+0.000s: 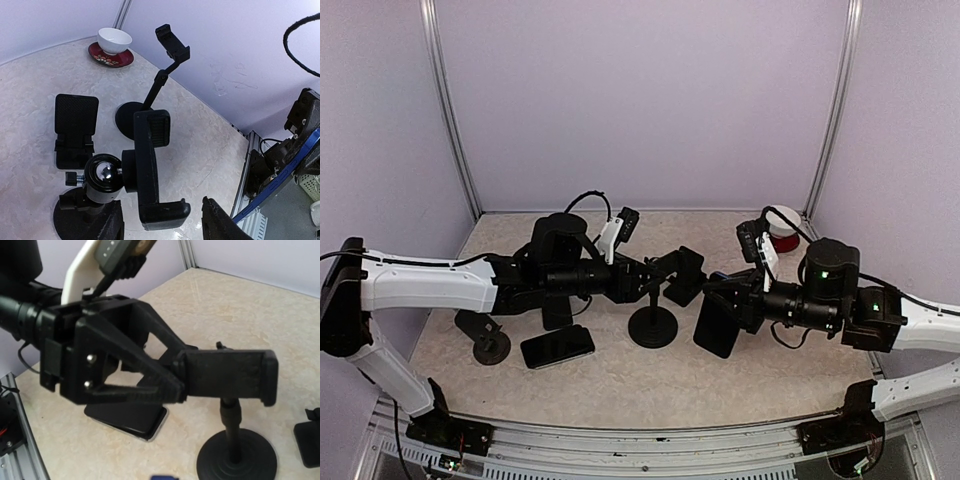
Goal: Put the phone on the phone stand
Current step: Move the phone stand to the corner of the board.
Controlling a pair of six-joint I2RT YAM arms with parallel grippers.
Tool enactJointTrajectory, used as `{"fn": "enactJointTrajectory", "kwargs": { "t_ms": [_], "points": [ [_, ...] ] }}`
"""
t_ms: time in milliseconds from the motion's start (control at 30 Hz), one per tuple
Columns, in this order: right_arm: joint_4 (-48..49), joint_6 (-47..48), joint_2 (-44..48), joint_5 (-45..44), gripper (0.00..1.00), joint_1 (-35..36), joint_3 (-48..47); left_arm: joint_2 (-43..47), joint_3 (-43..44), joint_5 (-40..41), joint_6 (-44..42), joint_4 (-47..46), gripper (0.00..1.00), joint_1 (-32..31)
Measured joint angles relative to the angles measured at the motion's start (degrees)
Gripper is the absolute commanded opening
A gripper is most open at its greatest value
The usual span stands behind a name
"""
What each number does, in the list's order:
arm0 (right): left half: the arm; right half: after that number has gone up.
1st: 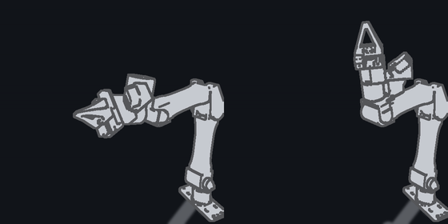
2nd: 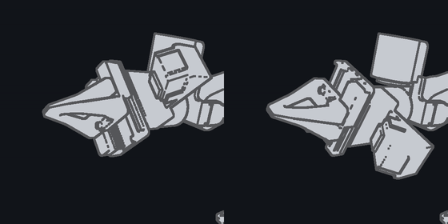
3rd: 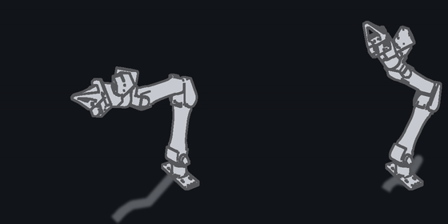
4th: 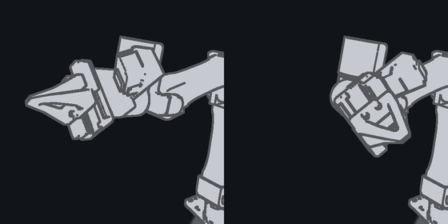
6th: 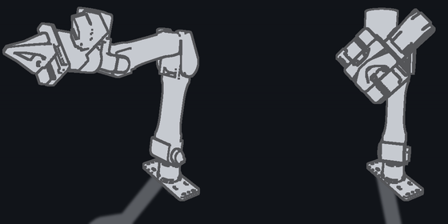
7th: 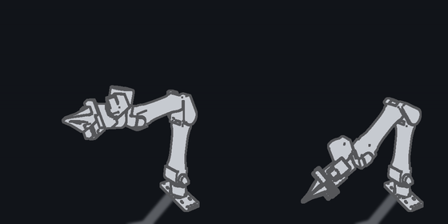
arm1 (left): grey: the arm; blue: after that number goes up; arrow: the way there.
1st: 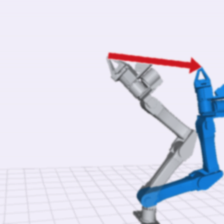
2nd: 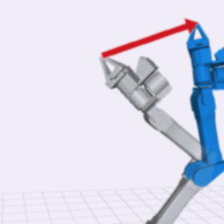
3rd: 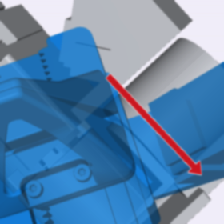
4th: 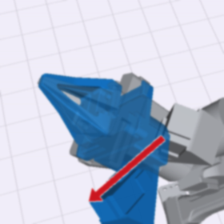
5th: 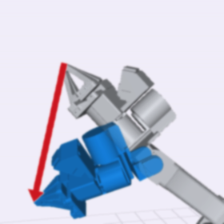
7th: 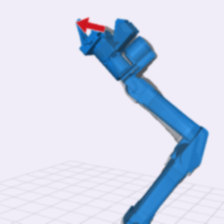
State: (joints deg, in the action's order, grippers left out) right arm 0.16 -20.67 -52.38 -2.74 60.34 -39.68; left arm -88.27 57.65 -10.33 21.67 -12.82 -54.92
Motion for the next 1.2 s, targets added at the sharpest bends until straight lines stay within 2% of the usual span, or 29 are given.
{"fn": "enactJointTrajectory", "kwargs": {
  "t_ms": [267,500,767,1000,1200],
  "points": [
    [0.0,0.0,0.0,-0.1,0.0,0.0,0.2,-0.5,0.0,0.0,1.1,0.0,0.42,0.6],
    [0.1,-0.2,0.0,-0.1,0.0,0.0,0.5,-1.3,0.7,-0.6,1.6,-0.5,0.18,0.6],
    [0.1,-0.4,-0.3,-0.1,0.0,0.0,1.0,-1.4,0.7,-0.6,1.5,-0.5,0.01,0.6],
    [0.1,0.2,-0.3,1.3,0.0,0.0,1.0,-0.3,-0.9,-2.0,0.1,-1.2,0.0,0.6],
    [0.6,2.0,-1.1,7.1,0.0,0.0,0.9,3.4,-4.5,-5.5,-2.3,-1.2,0.0,0.9]
  ]
}}
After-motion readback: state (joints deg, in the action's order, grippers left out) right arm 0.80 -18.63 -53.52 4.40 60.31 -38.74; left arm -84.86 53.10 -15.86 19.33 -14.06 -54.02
